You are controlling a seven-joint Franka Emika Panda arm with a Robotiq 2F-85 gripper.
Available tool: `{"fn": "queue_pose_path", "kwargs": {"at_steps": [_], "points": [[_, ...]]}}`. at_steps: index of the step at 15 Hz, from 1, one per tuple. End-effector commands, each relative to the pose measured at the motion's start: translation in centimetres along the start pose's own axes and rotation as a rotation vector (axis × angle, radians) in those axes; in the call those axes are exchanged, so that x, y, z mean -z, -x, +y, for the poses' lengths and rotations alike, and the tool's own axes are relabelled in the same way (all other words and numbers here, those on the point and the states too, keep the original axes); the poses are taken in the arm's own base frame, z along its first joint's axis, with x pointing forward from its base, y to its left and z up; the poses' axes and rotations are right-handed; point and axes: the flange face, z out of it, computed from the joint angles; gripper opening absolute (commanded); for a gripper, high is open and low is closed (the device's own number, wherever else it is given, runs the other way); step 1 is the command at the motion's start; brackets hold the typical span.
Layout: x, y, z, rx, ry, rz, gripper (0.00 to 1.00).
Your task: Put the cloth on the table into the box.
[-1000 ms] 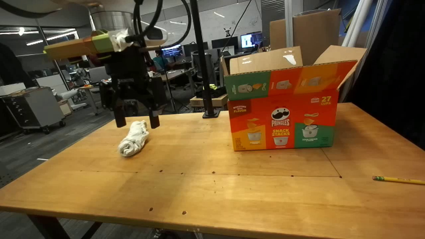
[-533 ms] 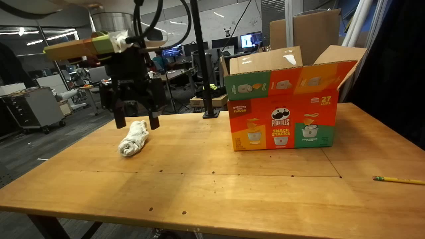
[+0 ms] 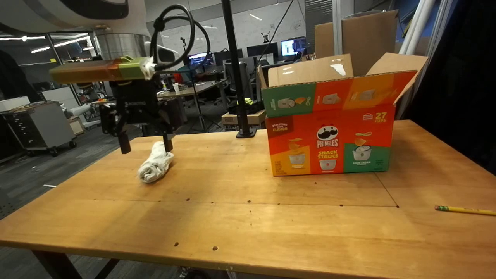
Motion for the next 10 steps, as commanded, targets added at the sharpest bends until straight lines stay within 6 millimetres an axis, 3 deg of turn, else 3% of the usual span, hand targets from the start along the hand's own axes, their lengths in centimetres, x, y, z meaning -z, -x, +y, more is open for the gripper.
{"fn": "queue_pose_path", "kwargs": {"at_steps": [1, 7, 10], "points": [[0.0, -2.6, -2.1, 0.131, 0.001, 0.066, 1.0], [-0.5, -7.0, -4.7, 0.252, 0.042, 0.162, 1.0], [-0.5, -10.5, -5.9, 0.289, 0.062, 0.2, 1.0]]}}
